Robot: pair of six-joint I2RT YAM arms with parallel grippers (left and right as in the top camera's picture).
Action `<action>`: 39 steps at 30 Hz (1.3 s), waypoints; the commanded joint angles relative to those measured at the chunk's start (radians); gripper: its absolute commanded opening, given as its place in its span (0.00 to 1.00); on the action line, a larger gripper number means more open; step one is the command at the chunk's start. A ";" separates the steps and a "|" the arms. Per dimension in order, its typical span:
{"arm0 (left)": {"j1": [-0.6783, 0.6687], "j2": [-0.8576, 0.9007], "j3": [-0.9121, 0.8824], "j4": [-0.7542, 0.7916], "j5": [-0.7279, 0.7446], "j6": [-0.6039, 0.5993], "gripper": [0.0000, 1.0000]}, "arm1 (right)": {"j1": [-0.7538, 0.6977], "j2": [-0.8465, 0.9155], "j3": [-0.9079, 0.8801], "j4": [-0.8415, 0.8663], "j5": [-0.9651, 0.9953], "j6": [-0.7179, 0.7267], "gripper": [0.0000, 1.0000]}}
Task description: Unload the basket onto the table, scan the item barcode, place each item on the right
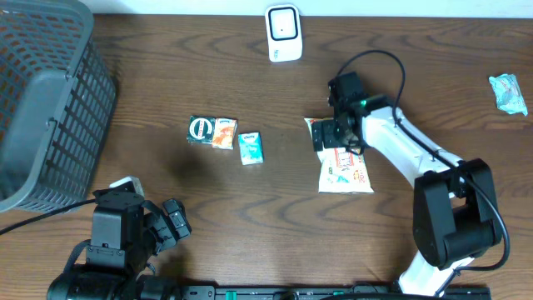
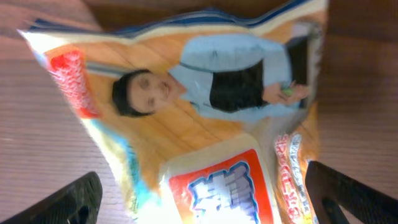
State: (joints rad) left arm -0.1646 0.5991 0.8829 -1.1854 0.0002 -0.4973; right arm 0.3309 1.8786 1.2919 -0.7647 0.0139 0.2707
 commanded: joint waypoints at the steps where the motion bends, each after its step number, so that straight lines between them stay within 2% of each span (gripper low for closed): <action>1: 0.002 -0.004 -0.002 -0.003 -0.009 0.002 0.98 | -0.004 -0.052 0.131 -0.078 -0.022 -0.003 0.99; 2: 0.002 -0.004 -0.002 -0.003 -0.009 0.002 0.98 | -0.004 -0.059 0.159 -0.113 -0.024 -0.003 0.98; 6: 0.002 -0.004 -0.002 -0.003 -0.009 0.002 0.98 | -0.004 -0.066 0.174 -0.145 -0.003 -0.003 0.32; 7: 0.002 -0.004 -0.002 -0.003 -0.009 0.002 0.98 | -0.004 -0.062 0.167 -0.144 0.009 -0.003 0.22; 8: 0.002 -0.004 -0.002 -0.003 -0.009 0.002 0.98 | -0.004 -0.060 0.161 -0.143 0.019 -0.003 0.20; 14: 0.002 -0.004 -0.002 -0.003 -0.009 0.002 0.98 | -0.004 -0.050 0.068 -0.068 0.064 -0.003 0.20; 19: 0.002 -0.004 -0.002 -0.003 -0.009 0.002 0.98 | -0.004 -0.047 -0.070 0.082 0.061 -0.002 0.22; 24: 0.002 -0.004 -0.002 -0.003 -0.009 0.002 0.98 | -0.004 -0.047 -0.194 0.209 0.047 -0.002 0.29; 25: 0.002 -0.004 -0.002 -0.003 -0.009 0.002 0.98 | -0.004 -0.047 -0.204 0.213 0.047 -0.002 0.33; 28: 0.002 -0.004 -0.002 -0.003 -0.009 0.002 0.97 | -0.004 -0.048 -0.209 0.209 0.042 -0.002 0.56; 33: 0.002 -0.004 -0.002 -0.003 -0.009 0.002 0.98 | -0.004 -0.061 -0.158 0.167 -0.044 -0.002 0.84; 39: 0.002 -0.004 -0.002 -0.003 -0.009 0.002 0.98 | -0.002 -0.097 0.006 -0.032 -0.051 0.003 0.87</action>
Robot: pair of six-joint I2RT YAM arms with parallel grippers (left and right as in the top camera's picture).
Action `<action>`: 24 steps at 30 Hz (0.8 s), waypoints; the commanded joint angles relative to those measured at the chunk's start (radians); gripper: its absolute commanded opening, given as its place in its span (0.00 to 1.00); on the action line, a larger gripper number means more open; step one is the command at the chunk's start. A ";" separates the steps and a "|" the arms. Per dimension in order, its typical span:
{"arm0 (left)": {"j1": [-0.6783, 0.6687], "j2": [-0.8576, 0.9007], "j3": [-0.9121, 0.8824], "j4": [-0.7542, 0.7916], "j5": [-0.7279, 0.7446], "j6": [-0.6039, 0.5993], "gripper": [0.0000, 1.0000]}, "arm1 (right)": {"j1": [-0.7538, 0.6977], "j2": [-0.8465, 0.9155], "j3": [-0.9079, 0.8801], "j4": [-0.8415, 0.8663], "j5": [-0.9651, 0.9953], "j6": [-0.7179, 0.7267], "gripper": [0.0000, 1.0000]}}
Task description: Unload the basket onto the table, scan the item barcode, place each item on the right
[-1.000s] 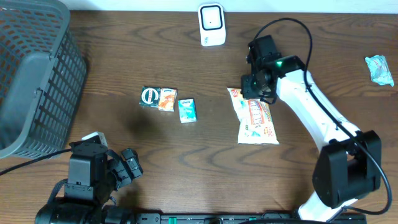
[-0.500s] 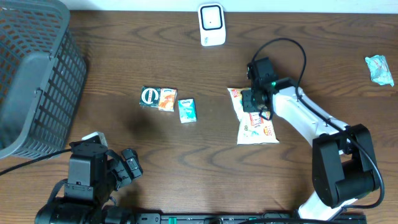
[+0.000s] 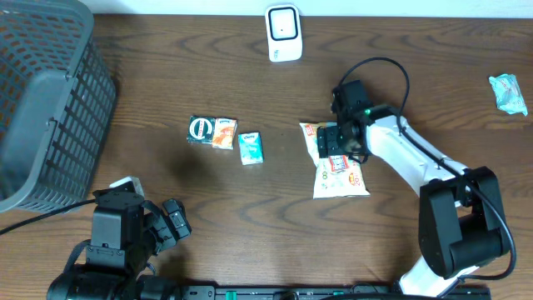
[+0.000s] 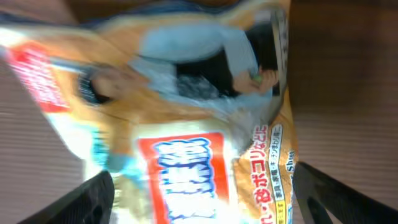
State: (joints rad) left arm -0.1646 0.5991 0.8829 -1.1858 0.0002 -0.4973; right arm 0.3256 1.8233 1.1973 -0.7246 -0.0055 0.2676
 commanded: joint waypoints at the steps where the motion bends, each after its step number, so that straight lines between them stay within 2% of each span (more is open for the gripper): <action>1: 0.002 -0.004 -0.002 -0.002 -0.009 0.002 0.97 | 0.004 -0.045 0.124 -0.112 -0.032 0.006 0.88; 6: 0.002 -0.004 -0.002 -0.003 -0.009 0.002 0.98 | 0.004 -0.045 0.149 -0.278 -0.105 0.005 0.87; 10: 0.002 -0.004 -0.002 -0.002 -0.009 0.002 0.98 | 0.015 -0.045 0.107 -0.375 -0.108 0.005 0.79; 15: 0.002 -0.004 -0.002 -0.003 -0.009 0.002 0.98 | 0.032 -0.045 -0.004 -0.319 -0.106 0.006 0.73; 20: 0.002 -0.004 -0.002 -0.002 -0.009 0.002 0.98 | 0.036 -0.045 -0.124 -0.206 -0.106 0.043 0.61; 22: 0.002 -0.004 -0.002 -0.002 -0.009 0.002 0.98 | 0.036 -0.045 -0.168 -0.159 -0.106 0.043 0.61; 24: 0.002 -0.004 -0.002 -0.002 -0.009 0.002 0.98 | 0.036 -0.045 -0.195 -0.134 -0.106 0.044 0.69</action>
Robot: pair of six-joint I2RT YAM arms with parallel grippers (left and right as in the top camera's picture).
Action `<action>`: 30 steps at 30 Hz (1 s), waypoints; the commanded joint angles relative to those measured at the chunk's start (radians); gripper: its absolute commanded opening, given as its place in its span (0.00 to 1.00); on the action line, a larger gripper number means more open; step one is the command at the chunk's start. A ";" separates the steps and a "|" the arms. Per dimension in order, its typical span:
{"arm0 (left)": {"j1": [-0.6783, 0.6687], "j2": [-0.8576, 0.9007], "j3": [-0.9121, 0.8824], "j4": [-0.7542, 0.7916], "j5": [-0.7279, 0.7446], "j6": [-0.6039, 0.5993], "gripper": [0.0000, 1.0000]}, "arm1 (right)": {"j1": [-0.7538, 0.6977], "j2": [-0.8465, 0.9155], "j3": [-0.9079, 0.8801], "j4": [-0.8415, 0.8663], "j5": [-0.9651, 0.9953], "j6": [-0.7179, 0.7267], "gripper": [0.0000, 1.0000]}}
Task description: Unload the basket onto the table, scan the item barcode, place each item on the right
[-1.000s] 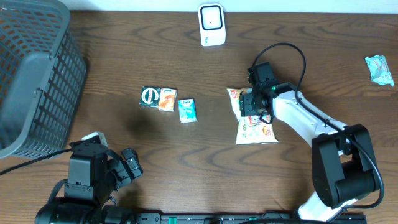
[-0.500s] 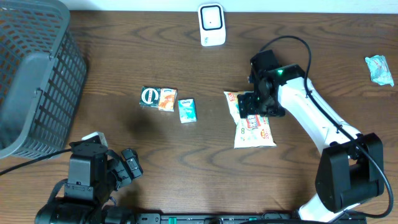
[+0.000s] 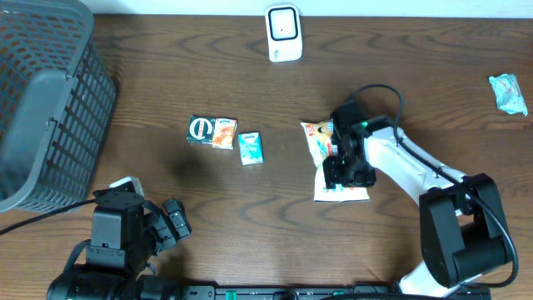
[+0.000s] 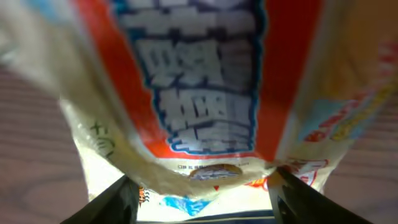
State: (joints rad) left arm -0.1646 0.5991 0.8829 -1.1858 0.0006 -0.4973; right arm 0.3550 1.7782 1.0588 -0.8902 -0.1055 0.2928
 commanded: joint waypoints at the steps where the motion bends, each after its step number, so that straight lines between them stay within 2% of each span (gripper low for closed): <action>1: 0.002 -0.004 -0.002 -0.002 -0.009 0.002 0.98 | 0.007 0.000 -0.059 0.033 -0.006 0.023 0.78; 3: 0.002 -0.004 -0.002 -0.002 -0.009 0.002 0.97 | 0.006 0.000 -0.055 0.033 -0.011 0.026 0.99; 14: 0.002 -0.004 -0.002 -0.002 -0.009 0.002 0.98 | 0.006 -0.001 0.197 -0.168 -0.035 0.058 0.99; 21: 0.002 -0.004 -0.002 -0.002 -0.009 0.002 0.98 | 0.006 -0.001 0.353 -0.212 -0.032 0.050 0.99; 30: 0.002 -0.004 -0.002 -0.002 -0.009 0.002 0.98 | 0.020 0.000 0.360 -0.188 -0.037 0.054 0.99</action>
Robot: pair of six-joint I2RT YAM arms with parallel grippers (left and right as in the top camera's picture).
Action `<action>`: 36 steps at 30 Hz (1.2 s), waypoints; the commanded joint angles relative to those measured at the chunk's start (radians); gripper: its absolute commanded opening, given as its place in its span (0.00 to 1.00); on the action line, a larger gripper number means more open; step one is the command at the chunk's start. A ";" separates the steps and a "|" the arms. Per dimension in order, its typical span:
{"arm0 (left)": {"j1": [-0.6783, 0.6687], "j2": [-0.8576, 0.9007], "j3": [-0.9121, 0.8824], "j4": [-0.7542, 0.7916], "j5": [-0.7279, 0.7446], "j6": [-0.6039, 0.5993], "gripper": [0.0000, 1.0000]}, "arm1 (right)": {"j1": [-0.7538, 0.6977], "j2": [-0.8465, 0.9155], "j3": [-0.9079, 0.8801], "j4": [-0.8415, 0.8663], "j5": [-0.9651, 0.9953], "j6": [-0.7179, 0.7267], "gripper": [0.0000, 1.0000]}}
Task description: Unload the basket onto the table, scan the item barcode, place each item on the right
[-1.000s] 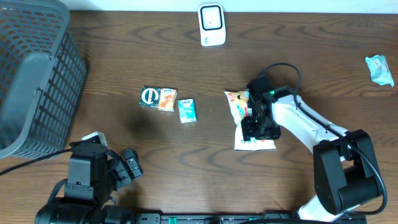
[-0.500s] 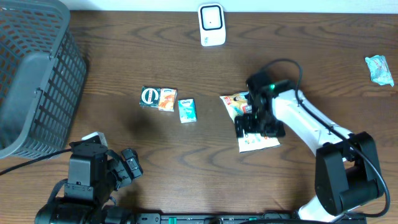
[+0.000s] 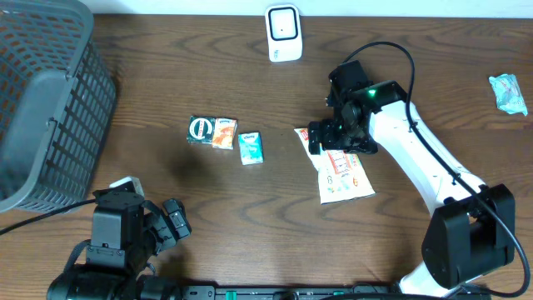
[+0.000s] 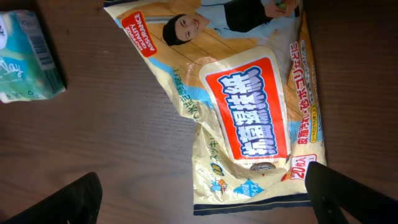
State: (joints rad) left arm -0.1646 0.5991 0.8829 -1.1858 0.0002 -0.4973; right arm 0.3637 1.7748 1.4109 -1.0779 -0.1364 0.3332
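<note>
A cream and orange snack packet (image 3: pixel 343 173) lies flat on the wooden table, its printed front up (image 4: pixel 249 106). My right gripper (image 3: pixel 337 137) hangs above the packet's upper end, open, its two dark fingertips wide apart on either side of the packet (image 4: pixel 205 198), holding nothing. The white scanner (image 3: pixel 283 33) stands at the table's far edge. My left gripper (image 3: pixel 173 221) rests at the near left edge, away from everything; the overhead view is too coarse to show how its jaws stand.
A teal tissue pack (image 3: pixel 250 147) lies left of the packet (image 4: pixel 25 62), with two small packs (image 3: pixel 212 132) beyond it. A grey mesh basket (image 3: pixel 42 100) fills the far left. A teal wrapper (image 3: pixel 508 92) lies at the far right.
My right gripper was low over the packet's lower half. Now it is higher and over the upper end, still open. The packet lies slightly turned, its lower end further right.
My right gripper was open, close over the packet's top end. Then the packet lay a little further left under it. Then the gripper was low over the packet's lower half. Now it is raised and open, with the packet flat on the table.
</note>
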 commanded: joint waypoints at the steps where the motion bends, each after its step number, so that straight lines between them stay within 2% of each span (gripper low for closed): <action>1: 0.002 -0.004 -0.002 -0.003 -0.009 0.002 0.97 | 0.017 0.003 0.008 0.000 -0.005 0.013 0.99; 7: 0.002 -0.004 -0.002 -0.002 -0.009 0.002 0.98 | 0.079 0.004 0.008 0.013 0.076 0.011 0.99; 15: 0.002 -0.004 -0.002 -0.003 -0.009 0.002 0.98 | 0.223 0.010 -0.062 0.048 0.412 0.122 0.99; 22: 0.002 -0.004 -0.002 -0.002 -0.009 0.002 0.98 | 0.302 0.011 -0.111 0.122 0.428 0.126 0.99; 30: 0.002 -0.004 -0.002 -0.003 -0.009 0.002 0.98 | 0.304 0.016 -0.220 0.303 0.484 0.105 0.99; 36: 0.002 -0.004 -0.002 -0.002 -0.009 0.002 0.98 | 0.300 0.070 -0.256 0.333 0.571 0.095 0.99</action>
State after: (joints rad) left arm -0.1646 0.5991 0.8825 -1.1854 0.0006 -0.4973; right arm 0.6651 1.8042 1.1671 -0.7521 0.3569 0.4362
